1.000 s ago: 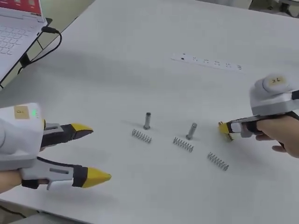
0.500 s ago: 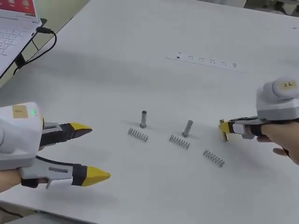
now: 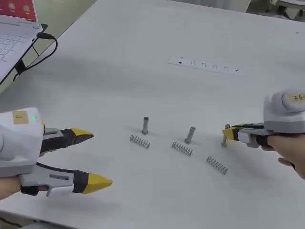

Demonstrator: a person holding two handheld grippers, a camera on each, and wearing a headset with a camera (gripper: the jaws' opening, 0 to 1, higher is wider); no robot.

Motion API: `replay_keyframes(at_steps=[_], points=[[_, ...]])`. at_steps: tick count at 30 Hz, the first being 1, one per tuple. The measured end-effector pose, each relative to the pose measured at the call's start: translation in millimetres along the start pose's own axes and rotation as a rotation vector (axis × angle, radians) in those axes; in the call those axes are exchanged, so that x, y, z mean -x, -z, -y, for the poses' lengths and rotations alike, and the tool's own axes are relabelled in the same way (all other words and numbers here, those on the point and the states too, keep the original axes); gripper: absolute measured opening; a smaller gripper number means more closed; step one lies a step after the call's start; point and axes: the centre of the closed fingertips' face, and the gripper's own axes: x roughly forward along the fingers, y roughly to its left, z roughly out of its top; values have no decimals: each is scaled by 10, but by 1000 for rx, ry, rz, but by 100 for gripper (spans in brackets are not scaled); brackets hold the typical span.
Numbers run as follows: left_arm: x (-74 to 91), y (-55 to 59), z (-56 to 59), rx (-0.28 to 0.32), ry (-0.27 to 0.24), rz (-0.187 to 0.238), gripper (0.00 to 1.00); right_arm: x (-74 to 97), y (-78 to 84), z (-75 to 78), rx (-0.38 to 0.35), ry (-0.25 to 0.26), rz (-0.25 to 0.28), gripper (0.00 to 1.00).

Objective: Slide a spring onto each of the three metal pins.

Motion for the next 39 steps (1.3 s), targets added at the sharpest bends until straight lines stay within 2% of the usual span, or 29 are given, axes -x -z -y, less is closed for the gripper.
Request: replay_keyframes(at_steps=[11, 21, 39], points=[[-25, -23, 20, -3, 7, 2, 65, 36, -3, 26, 15, 15, 38, 5], [-23, -17, 18, -1, 5, 1, 65, 81, 32, -33, 56, 16, 85, 6], [-34, -32, 42, -2, 13, 5, 65, 149, 91, -65, 111, 27, 80, 6]])
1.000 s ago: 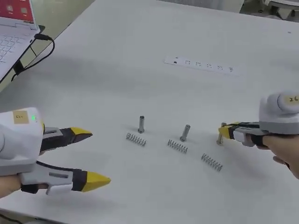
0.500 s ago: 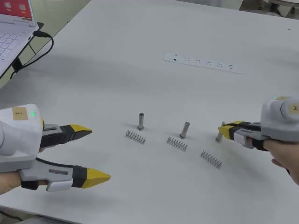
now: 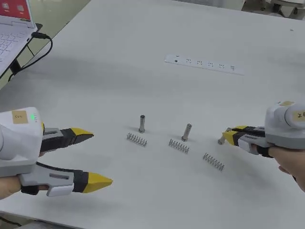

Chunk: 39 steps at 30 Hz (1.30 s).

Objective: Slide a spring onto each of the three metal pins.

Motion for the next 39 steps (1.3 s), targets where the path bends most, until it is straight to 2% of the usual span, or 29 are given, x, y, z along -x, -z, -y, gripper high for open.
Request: replay_keyframes(at_steps=[3, 12, 23, 31, 35, 39], points=[[8, -11, -11, 2, -3, 6, 65, 6, -7, -20, -12, -12, 6, 9], [16, -11, 5, 1, -3, 6, 65, 18, -22, 17, -23, -4, 7, 19], [6, -61, 25, -2, 2, 11, 65, 56, -31, 45, -37, 6, 17, 36], [-19, -106, 45, 3, 9, 20, 65, 87, -16, 38, -45, -3, 19, 42], [-48, -74, 42, -22, 8, -10, 65, 122, -24, 35, -41, -7, 23, 45], [-60, -104, 53, -21, 18, -2, 65, 207, -56, 11, -37, -3, 40, 47]])
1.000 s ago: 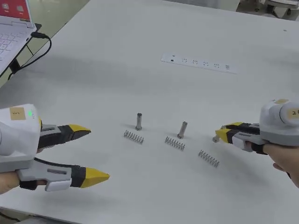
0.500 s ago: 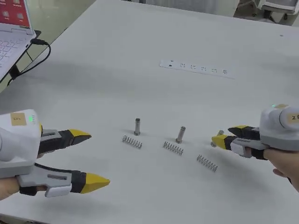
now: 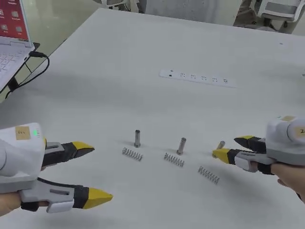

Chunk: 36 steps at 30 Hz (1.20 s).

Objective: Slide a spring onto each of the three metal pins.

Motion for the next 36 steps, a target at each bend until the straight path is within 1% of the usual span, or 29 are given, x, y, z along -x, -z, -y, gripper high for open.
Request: replay_keyframes(at_steps=[5, 8, 10, 16, 20, 23, 25, 26, 28, 29, 30, 36], points=[[-12, -37, -54, 13, -11, 16, 65, 47, 43, -11, 18, 5, -7, 47], [-9, -29, -73, 12, -13, 12, 65, 81, 89, -17, 30, 7, -15, 47], [-4, -20, -92, 16, -15, 8, 65, 107, 124, 11, 36, 8, -20, 47], [-8, -50, -107, 14, -17, 9, 65, 170, 177, 26, 30, 12, -19, 45], [-21, -71, -104, 6, -14, 13, 65, 196, 197, -3, 25, 2, -13, 42], [-20, -70, -115, 6, -18, 14, 65, 203, 217, -79, 41, -17, -17, 40], [-16, -70, -118, 6, -19, 14, 65, 206, 229, -167, 59, -42, -23, 38], [-12, -72, -114, 5, -17, 14, 65, 205, 236, -220, 77, -56, -28, 37], [-6, -78, -115, 0, -18, 13, 65, 192, 256, -271, 110, -73, -41, 36], [-3, -79, -118, 0, -18, 13, 65, 189, 264, -313, 120, -83, -46, 36], [-2, -86, -120, 2, -20, 15, 65, 180, 277, -371, 145, -100, -53, 35], [-9, -111, -100, -4, -12, 21, 65, 118, 360, -520, 210, -133, -90, 32]])
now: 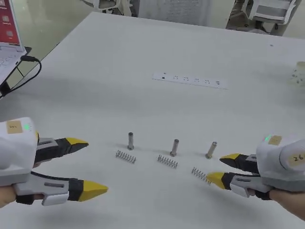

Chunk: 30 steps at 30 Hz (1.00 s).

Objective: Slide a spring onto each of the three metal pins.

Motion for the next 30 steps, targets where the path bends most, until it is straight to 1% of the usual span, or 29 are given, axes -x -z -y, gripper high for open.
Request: replay_keyframes(at_steps=[5, 8, 11, 16, 18, 24, 27, 30], points=[[-4, -16, 4, -3, 2, 4, 65, -60, 19, -81, 26, -25, -19, 30], [-6, -5, 3, -5, 1, -1, 65, -89, 29, -95, 39, -31, -31, 28], [-9, 1, 12, -4, 3, -2, 64, -124, 60, -97, 53, -38, -45, 26], [-23, 2, 40, -3, 7, -1, 64, -182, 139, -76, 57, -47, -81, 23], [-29, 7, 47, -2, 8, -2, 64, -192, 154, -90, 57, -55, -90, 22], [-42, 15, 45, 0, 8, -3, 64, -248, 189, -104, 74, -65, -116, 20], [-41, 26, 39, 1, 7, -4, 64, -263, 203, -108, 67, -73, -122, 19], [-37, 45, 33, 3, 5, -6, 64, -271, 226, -98, 65, -68, -135, 18]])
